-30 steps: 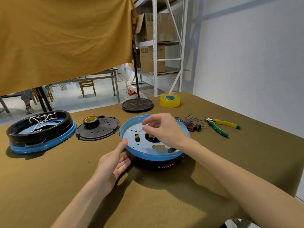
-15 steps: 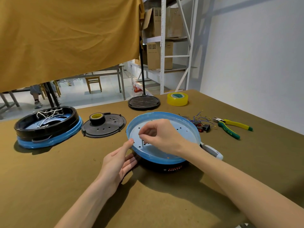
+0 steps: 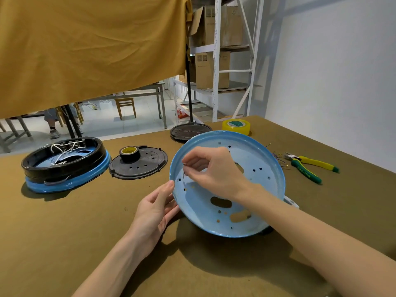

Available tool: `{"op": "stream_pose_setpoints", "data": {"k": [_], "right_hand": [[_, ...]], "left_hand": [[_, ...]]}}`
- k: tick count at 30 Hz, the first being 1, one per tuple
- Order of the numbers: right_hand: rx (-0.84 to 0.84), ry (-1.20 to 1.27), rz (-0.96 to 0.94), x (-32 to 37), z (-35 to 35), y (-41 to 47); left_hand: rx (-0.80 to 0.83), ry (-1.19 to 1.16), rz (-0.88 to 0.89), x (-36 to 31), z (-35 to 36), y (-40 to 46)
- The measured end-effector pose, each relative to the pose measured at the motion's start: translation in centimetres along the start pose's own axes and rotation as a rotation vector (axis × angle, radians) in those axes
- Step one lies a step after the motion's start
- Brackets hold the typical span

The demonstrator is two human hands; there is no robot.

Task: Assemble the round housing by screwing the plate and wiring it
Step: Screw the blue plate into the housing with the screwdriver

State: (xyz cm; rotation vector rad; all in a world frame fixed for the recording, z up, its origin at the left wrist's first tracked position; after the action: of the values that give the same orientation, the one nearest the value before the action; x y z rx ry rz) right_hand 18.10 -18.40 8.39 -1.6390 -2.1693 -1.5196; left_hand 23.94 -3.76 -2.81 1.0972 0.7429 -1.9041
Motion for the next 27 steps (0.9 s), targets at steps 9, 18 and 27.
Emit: {"op": "stream_pose_setpoints", "data": {"k": [9,18,27], "right_hand": [[-0.066,-0.104,-0.15,1.1,0.0,-1.2],[-0.032,-0.074,-0.07,1.4,-0.3,-0.2],[0.086,0.028,0.156,-1.1,1.1,1.4]], "left_hand": [[-0.015,0.006,0.065,0.0,0.2,0.1],[0.064,-0.019,0.091,-0.7,0.8,-0.6],[0.064,-0.029,0.02,0.0,1.5,-1.2]]}}
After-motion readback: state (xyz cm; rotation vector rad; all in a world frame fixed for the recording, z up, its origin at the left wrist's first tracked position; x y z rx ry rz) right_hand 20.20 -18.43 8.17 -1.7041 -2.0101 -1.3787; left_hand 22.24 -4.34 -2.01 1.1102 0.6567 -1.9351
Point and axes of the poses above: each hand's wrist, its own y-axis towards the middle knuckle, its own z-axis out of the palm, x = y × z, the point moved 6 cm from there along y, towards the middle knuckle, and after that the axes turned 2 degrees about z, right-handed, at the moved point
